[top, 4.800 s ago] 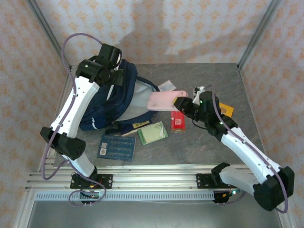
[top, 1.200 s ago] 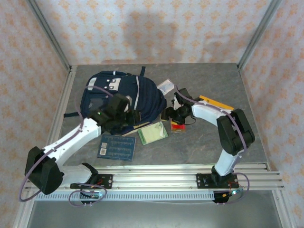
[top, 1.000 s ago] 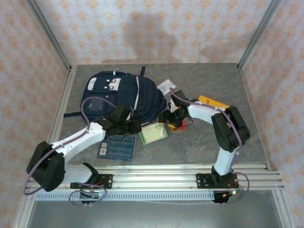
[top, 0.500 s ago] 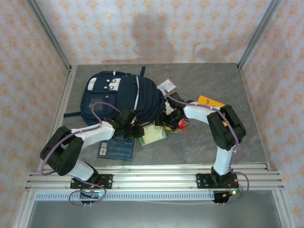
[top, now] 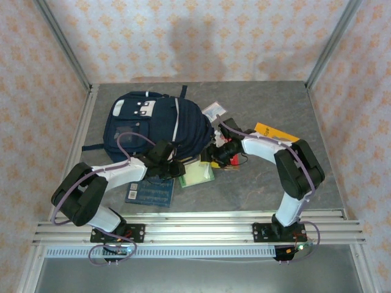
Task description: Pack the student bag
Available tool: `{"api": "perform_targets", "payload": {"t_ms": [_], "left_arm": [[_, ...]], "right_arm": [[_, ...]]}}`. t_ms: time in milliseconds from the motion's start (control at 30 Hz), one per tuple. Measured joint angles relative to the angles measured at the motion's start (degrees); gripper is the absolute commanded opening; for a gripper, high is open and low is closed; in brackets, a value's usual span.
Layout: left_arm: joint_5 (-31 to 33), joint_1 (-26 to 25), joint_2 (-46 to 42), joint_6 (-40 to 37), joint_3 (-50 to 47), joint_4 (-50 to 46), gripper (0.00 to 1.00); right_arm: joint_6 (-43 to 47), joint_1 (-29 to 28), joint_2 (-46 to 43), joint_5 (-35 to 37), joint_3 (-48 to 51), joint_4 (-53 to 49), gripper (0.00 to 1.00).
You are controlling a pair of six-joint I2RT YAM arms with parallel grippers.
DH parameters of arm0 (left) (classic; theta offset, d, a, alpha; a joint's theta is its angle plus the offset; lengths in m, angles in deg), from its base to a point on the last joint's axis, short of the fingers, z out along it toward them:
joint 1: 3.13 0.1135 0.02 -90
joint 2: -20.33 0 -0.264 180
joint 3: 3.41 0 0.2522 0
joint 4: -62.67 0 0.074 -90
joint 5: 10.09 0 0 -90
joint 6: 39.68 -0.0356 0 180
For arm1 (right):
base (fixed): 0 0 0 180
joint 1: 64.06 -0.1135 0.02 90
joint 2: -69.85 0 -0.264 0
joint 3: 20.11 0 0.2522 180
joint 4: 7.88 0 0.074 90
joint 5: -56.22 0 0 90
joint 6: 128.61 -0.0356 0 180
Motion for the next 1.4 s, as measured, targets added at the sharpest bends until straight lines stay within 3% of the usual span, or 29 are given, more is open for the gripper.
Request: {"api": "perform_targets", "payload": {"t_ms": [200, 367, 433, 600, 800, 1067, 1400], "left_arm": [[-0.4, 0.0, 0.0, 0.0, -0.3, 1.0, 0.25], [-0.6, 0.0, -0.2, -0.5, -0.3, 0.9, 0.25], [-0.6, 0.0, -1.1, -1.3, -0.3, -0.4, 0.32], [0.5, 0.4, -6.1, -3.1, -0.3, -6.8, 0.53], [-1.9, 5.6, -15.2, -2.5, -3.0, -9.2, 0.70], [-11.7, 7.1, -13.6, 0.3, -9.2, -2.7, 0.72], [-17.7, 7.1, -7.2, 5.6, -9.8, 10.2, 0.70]], "right_arm": [[-1.7, -1.2, -0.9, -4.5, 1.6, 2.0, 0.34], [0.0, -1.2, -0.9, -3.0, 1.7, 0.3, 0.20], [1.2, -1.2, -0.9, -0.9, 1.7, -1.7, 0.13], [2.7, -1.4, -1.6, 2.3, 1.5, -5.1, 0.10], [2.6, -1.3, -5.0, 1.4, 1.5, -5.9, 0.04], [-3.8, 0.2, -9.1, -6.2, 6.1, 1.7, 0.02], [-12.2, 1.4, -10.9, -12.6, 9.8, 11.9, 0.02]]}}
